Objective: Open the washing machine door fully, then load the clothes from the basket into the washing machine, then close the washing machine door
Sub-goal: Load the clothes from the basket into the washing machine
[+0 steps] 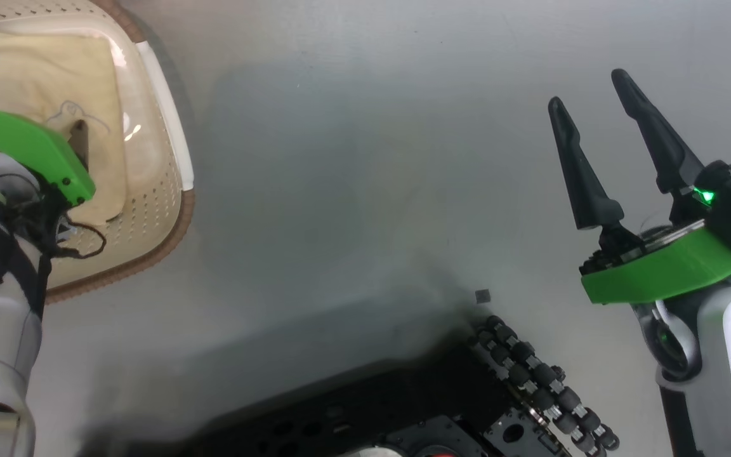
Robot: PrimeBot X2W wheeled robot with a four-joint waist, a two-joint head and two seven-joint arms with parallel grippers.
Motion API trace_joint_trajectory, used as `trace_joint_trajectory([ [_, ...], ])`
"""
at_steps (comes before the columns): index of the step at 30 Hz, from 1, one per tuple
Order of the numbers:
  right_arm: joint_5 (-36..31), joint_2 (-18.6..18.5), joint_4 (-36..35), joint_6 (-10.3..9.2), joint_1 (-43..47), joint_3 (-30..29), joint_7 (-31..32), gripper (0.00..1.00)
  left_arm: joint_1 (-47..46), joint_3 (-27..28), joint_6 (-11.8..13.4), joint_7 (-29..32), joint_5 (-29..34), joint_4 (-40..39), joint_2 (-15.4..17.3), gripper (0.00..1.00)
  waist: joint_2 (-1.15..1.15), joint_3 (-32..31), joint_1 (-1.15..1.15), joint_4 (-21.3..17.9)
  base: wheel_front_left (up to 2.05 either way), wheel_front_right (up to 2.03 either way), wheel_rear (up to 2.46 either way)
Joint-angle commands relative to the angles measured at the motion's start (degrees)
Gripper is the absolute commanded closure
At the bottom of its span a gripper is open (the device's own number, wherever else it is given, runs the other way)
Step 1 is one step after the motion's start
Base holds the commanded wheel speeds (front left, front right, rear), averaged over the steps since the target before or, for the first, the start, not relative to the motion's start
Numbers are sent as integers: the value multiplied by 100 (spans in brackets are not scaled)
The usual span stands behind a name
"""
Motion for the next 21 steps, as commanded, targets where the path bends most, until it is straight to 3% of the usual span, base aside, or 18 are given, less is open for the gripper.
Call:
trace_joint_trajectory([
  [1, 60, -5, -236, -1, 408, 5, 53, 0, 82, 45, -1, -39, -19, -4, 106, 0, 0, 38, 0, 35, 0, 0, 0],
  [3, 80, -4, -336, -1, 523, -40, 96, 0, 88, 37, 31, -97, -32, 26, 7, 0, 0, 59, 0, 61, 0, 0, 0],
  [4, 81, -5, -388, -1, 568, -48, 109, 0, 93, 22, 60, -156, -22, 37, -27, 14, 0, 68, 0, 68, 0, 0, 0],
  [5, 81, -6, -433, -1, 608, -58, 127, 0, 104, 38, 88, -222, -44, 48, -73, 62, 0, 73, 0, 77, 7, 7, 7],
  [6, 108, -6, -479, -1, 648, -66, 154, 0, 125, 49, 101, -269, -65, 60, -123, 100, 0, 75, 0, 95, 9, 9, 9],
  [11, 50, -5, -725, -1, 760, -133, 288, 0, 170, 21, 329, -681, -37, 109, -218, 100, 0, 77, 0, 188, 2, 2, 2],
  [21, 137, -4, -682, -1, 497, -166, 190, 0, 6, 99, 353, -1716, -72, 108, -12, 100, 0, 60, 0, 305, 0, 0, 0],
])
